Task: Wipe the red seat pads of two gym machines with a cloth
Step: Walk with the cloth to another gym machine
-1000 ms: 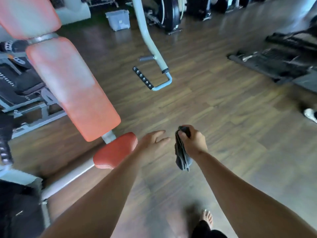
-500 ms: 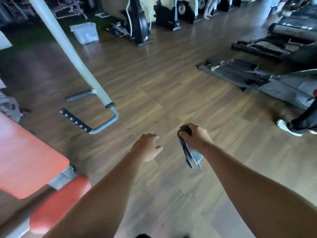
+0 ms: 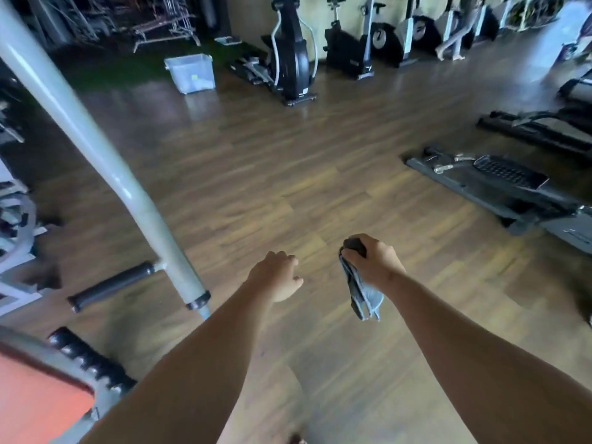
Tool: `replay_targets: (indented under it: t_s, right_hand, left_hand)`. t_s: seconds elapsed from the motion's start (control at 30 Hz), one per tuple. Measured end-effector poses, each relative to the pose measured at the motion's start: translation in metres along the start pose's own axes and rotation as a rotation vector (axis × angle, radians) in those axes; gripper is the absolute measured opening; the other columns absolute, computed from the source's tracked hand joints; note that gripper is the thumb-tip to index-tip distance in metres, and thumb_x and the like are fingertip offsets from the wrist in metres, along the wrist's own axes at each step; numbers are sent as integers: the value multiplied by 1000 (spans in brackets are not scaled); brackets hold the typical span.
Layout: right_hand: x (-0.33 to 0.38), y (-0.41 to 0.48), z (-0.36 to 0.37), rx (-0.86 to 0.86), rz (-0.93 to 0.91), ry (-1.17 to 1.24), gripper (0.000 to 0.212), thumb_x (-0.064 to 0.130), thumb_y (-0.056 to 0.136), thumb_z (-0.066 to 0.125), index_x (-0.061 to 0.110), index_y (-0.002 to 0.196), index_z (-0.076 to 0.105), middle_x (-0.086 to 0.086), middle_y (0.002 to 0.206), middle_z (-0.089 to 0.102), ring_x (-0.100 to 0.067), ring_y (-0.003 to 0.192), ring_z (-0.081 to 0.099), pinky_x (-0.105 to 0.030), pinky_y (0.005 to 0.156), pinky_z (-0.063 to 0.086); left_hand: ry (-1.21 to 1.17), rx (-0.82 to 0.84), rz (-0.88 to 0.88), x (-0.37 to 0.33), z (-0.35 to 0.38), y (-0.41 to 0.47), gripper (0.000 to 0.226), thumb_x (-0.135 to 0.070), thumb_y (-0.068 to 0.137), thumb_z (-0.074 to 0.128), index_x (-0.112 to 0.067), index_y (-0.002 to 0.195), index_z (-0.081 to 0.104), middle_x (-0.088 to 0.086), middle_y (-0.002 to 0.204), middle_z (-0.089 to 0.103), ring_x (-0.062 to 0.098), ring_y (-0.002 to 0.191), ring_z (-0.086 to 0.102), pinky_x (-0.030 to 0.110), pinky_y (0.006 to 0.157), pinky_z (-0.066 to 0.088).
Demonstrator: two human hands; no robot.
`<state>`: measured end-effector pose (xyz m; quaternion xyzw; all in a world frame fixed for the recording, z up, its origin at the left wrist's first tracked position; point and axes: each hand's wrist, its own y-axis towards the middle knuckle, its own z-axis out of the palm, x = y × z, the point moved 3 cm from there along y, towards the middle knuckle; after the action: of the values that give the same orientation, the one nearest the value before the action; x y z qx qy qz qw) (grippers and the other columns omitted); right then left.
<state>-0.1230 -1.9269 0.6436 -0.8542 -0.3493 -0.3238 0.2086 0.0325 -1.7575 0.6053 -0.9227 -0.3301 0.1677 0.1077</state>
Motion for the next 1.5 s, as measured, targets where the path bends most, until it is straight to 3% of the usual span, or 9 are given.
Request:
replay_targets:
  t_s: [0.43, 0.63, 0.77, 0.93, 1.2, 1.3, 1.5]
  right_hand:
    - [83, 376, 26, 175, -178, -34, 33, 47, 91, 62, 31, 119, 62, -3, 103, 67, -25, 90, 59, -26, 71, 42]
    - [162, 541, 53, 248, -324, -87, 35, 47, 88, 64, 25, 114, 66, -5, 102, 70, -27, 95, 63, -28, 75, 42]
    - [219, 641, 108, 292, -414, -68, 44, 60, 79, 58, 26, 105, 65, -3, 96, 72, -28, 95, 67, -34, 79, 51]
    - [296, 760, 177, 330, -461, -40, 22, 37, 92, 68, 21, 107, 68, 4, 94, 67, -21, 95, 64, -24, 76, 38]
    - [420, 943, 272, 414, -506, 7, 16, 42, 90, 63, 28, 97, 64, 9, 90, 68, -19, 89, 65, -34, 79, 48]
    - [468, 1014, 307, 469, -546, -4, 11, 40, 92, 63, 28, 93, 61, 12, 86, 65, -16, 87, 64, -32, 77, 45]
    - [571, 1163, 369, 496, -646, -6, 24, 41, 86, 66, 21, 99, 66, 0, 92, 71, -23, 89, 66, -37, 84, 51]
  left_hand:
    - [-26, -69, -193, 98, -130, 294, 48, -42, 97, 53, -21, 140, 55, 5, 143, 52, 28, 134, 45, 42, 102, 45]
    - [-88, -76, -341, 170, -205, 402, 57, -44, 99, 53, -25, 152, 45, 5, 151, 46, 27, 141, 39, 45, 111, 43]
    - [-92, -124, -422, 242, -246, 470, 57, -45, 99, 55, -27, 152, 44, 4, 153, 45, 27, 143, 38, 46, 113, 41]
    - [-105, -123, -478, 353, -293, 552, 58, -46, 99, 56, -27, 152, 44, 6, 153, 45, 28, 144, 37, 47, 114, 41]
    - [-75, -100, -578, 519, -376, 678, 57, -47, 99, 53, -26, 151, 43, 7, 153, 45, 29, 143, 37, 41, 116, 38]
    - [-88, -126, -633, 579, -404, 736, 57, -47, 99, 54, -26, 151, 45, 6, 154, 44, 29, 144, 37, 41, 118, 36]
    - [-112, -142, -744, 677, -475, 833, 54, -44, 101, 48, -24, 152, 45, 10, 154, 46, 33, 141, 41, 41, 116, 37]
